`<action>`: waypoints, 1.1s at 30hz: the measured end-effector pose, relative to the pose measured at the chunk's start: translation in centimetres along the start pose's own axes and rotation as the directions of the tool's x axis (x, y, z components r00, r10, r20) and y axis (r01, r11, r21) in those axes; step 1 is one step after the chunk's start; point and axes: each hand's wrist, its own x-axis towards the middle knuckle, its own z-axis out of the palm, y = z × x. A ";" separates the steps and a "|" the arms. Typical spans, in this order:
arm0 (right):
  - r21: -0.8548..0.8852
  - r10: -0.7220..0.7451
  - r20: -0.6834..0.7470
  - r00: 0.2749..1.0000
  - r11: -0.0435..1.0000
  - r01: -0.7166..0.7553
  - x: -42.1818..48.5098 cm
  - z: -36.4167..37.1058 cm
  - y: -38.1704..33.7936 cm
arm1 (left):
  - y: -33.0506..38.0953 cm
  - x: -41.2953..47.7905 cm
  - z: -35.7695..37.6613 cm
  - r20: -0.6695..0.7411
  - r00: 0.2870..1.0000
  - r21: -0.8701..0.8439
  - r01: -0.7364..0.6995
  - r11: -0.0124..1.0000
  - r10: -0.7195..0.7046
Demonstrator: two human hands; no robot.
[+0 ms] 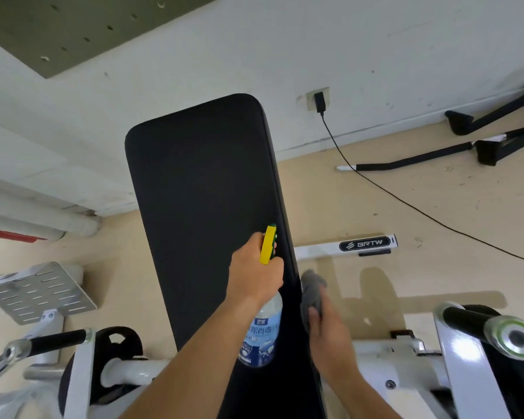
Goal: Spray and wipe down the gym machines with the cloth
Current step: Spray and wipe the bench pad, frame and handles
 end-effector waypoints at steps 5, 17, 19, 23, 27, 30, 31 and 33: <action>0.165 -0.053 -0.198 0.979 0.983 0.086 4.3 -5.8 -6.0 | -1.5 -1.5 2.2 0.078 0.991 0.064 0.099 0.993 -0.104; -0.054 -0.225 -0.058 0.973 0.974 0.222 5.0 3.4 -4.1 | -2.0 -0.8 -3.0 -0.101 0.994 -0.083 0.028 0.996 -0.037; -0.155 -0.031 0.061 0.998 0.987 0.040 0.0 3.6 0.0 | -1.0 0.5 -3.5 -0.096 0.995 -0.049 -0.034 0.998 0.029; -0.142 0.133 0.085 0.988 0.983 -0.120 -1.0 3.0 -0.1 | 0.3 1.8 -3.3 -0.055 0.992 -0.002 -0.111 0.994 0.111; 0.049 -0.141 -0.148 0.979 0.987 0.150 8.3 2.8 -8.4 | -0.2 1.9 -3.0 -0.062 0.995 -0.052 -0.078 0.996 0.075; 0.007 -0.184 -0.222 0.957 0.982 0.190 10.1 3.5 -10.1 | -1.2 1.7 -2.8 -0.053 0.998 -0.053 -0.043 0.998 0.040; -0.018 -0.174 -0.217 0.961 0.984 0.175 9.0 3.9 -8.9 | -1.5 1.6 -2.8 -0.042 0.998 -0.038 -0.045 0.998 0.043; -0.065 -0.124 -0.182 0.975 0.991 0.114 5.5 4.8 -5.5 | -1.9 1.4 -2.6 -0.027 0.998 -0.007 -0.064 0.998 0.063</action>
